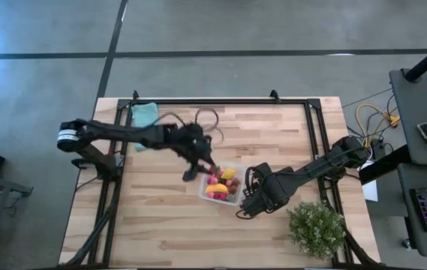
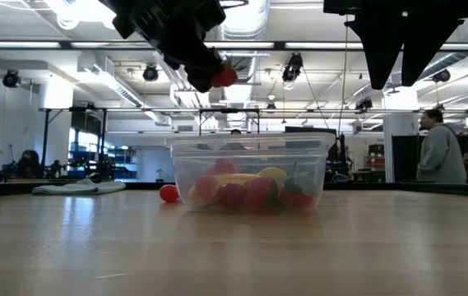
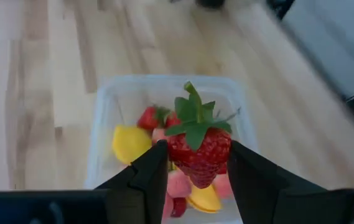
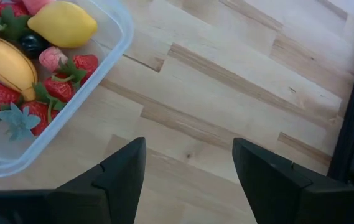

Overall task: Pick and placing Produce into tupperware
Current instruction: Put the red strawberry into the transparent container

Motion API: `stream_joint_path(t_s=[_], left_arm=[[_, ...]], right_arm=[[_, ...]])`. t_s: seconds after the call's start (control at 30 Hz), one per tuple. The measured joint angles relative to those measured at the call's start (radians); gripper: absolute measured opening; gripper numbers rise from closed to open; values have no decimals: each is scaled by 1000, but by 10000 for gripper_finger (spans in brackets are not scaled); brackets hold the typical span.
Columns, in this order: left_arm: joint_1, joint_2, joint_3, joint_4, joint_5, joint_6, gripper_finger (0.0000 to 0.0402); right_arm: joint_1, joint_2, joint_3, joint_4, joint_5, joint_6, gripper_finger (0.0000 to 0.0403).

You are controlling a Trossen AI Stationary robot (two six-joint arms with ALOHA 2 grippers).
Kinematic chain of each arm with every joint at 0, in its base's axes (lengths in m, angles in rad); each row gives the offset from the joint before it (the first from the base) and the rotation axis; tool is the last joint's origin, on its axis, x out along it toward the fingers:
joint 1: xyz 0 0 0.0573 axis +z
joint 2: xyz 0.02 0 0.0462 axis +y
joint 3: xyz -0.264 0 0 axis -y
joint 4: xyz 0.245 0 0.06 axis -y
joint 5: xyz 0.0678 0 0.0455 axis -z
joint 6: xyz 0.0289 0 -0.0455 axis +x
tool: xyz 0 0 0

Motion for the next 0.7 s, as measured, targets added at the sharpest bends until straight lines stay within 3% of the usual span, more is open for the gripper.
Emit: stream_joint_path(t_s=[0.13,0.37,0.53,0.7], left_arm=[[-61,50,2,-31,-178,-53,133],[-61,88,3,-70,-221,-264,180],[-57,67,22,-74,-262,-250,232],[-23,37,47,-167,-457,-130,260]], right_arm=[[7,0,0,0,0,-2,233],[32,0,0,4,-3,26,233],[51,0,0,5,-3,60,233],[55,0,-4,6,-6,69,233]])
